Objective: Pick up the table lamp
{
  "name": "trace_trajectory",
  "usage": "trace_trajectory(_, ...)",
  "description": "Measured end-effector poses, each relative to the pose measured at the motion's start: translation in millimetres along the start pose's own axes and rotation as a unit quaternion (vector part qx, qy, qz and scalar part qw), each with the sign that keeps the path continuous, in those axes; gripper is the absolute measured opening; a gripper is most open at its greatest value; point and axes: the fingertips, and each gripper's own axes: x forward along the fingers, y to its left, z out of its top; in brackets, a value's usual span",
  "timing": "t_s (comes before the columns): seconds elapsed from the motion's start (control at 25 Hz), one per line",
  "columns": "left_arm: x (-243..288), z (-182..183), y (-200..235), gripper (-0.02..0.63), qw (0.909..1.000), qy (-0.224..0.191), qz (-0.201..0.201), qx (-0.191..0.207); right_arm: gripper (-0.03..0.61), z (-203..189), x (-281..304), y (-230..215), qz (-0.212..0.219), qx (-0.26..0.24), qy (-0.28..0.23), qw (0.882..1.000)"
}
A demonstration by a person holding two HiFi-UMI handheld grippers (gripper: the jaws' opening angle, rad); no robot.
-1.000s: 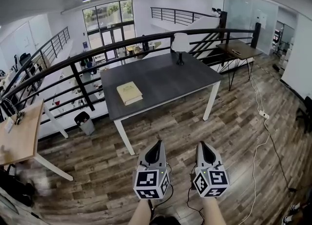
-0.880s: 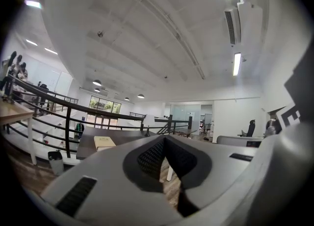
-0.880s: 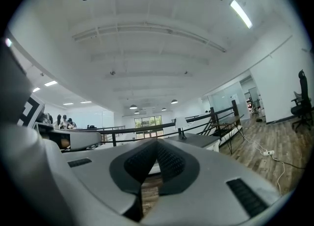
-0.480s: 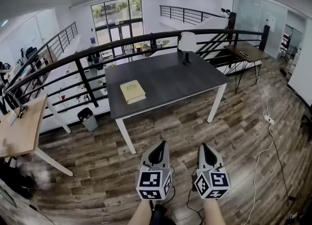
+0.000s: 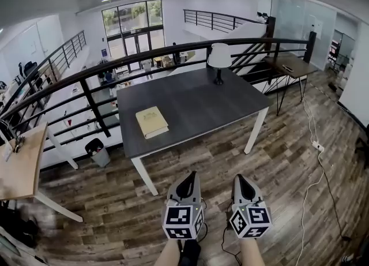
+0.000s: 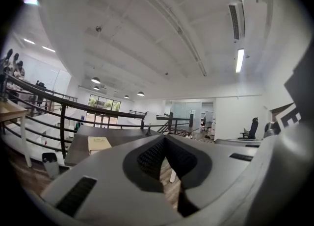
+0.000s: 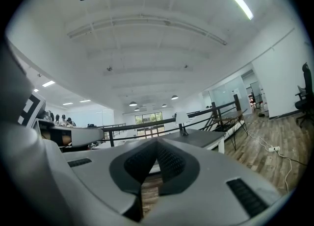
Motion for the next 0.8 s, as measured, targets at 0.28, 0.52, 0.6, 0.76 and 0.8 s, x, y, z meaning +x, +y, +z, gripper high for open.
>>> trace_trajectory(0.28, 87, 17, 44, 0.031, 0.9998, -0.002, -0.018, 0.006, -0.009, 14, 97, -12, -0.013, 0.004, -0.007, 1.0)
trace_trajectory(0.52, 154, 28, 79, 0.031, 0.9996, -0.003, -0.027, 0.004, -0.009, 21, 169, -20, -0.017, 0.005, -0.007, 1.0)
trace_trajectory(0.6, 170, 27, 89, 0.031, 0.9996, -0.003, -0.029, 0.002, -0.009, 19, 189, -22, -0.02, 0.005, -0.006, 1.0)
trace_trajectory(0.76, 201, 25, 102, 0.031, 0.9995, 0.001, -0.031, 0.001, -0.009, 16, 218, -35, -0.03, 0.009, -0.002, 1.0)
trace_trajectory(0.8, 208, 24, 106, 0.031, 0.9996, 0.002, -0.03, -0.001, -0.009, 16, 225, -38, -0.03, 0.01, -0.001, 0.999)
